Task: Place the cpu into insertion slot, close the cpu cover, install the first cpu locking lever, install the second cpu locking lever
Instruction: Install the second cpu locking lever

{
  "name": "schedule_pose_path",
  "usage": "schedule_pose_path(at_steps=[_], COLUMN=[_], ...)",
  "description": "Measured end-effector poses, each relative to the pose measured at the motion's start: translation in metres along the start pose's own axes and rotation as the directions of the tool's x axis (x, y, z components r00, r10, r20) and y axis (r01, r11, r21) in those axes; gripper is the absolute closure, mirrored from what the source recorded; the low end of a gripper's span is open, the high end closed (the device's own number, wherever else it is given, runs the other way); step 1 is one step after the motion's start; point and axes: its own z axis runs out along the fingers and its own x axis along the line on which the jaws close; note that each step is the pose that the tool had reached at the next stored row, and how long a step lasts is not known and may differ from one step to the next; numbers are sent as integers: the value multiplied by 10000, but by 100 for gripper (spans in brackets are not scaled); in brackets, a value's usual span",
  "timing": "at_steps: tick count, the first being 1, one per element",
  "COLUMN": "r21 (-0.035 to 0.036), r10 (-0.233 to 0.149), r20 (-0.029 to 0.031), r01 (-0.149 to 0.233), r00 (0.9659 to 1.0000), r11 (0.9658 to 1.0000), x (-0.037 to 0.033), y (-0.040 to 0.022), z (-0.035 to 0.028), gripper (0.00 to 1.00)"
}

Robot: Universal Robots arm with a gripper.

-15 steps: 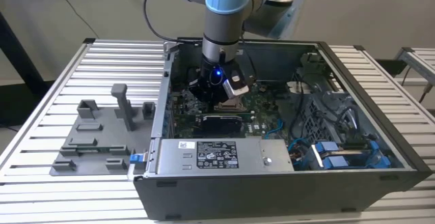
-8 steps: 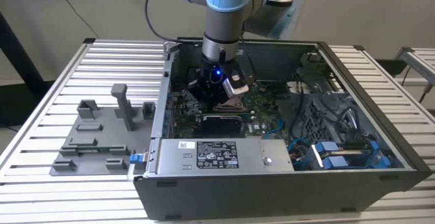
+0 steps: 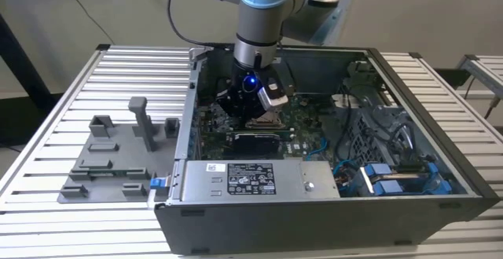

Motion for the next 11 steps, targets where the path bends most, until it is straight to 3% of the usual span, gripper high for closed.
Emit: schedule_pose_path(at_steps=[9, 11], r21=[2, -27], r10=[-1, -6], r20=[-2, -2], r01=[1, 6], r00=[10000, 10000], r11=[10000, 10000], x=[35, 36], y=[-25, -29], z=[-399, -458], gripper=[89, 89])
